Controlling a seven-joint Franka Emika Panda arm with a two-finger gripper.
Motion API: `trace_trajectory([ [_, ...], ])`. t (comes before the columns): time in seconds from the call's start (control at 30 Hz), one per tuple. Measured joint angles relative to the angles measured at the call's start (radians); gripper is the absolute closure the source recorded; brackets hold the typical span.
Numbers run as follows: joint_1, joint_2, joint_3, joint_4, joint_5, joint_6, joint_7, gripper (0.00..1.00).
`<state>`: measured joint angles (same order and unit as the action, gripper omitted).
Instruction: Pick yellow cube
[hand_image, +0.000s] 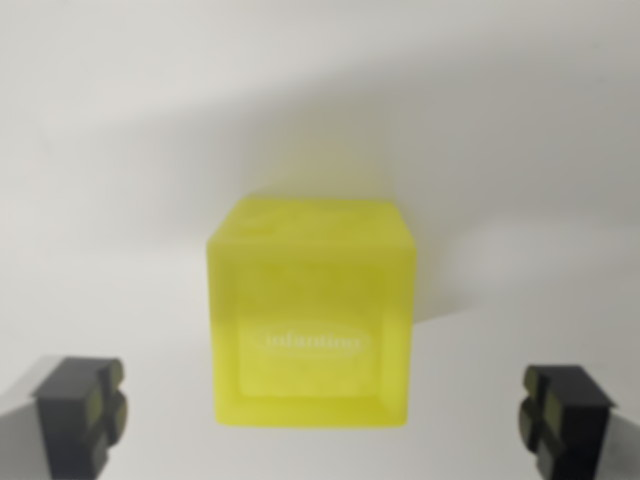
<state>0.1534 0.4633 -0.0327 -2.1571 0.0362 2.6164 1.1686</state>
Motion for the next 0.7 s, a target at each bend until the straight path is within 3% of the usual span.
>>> trace_trajectory([
  [0.7,0.008,0.082,0.000,0.016,0.004,0.068,0.013,0.00],
])
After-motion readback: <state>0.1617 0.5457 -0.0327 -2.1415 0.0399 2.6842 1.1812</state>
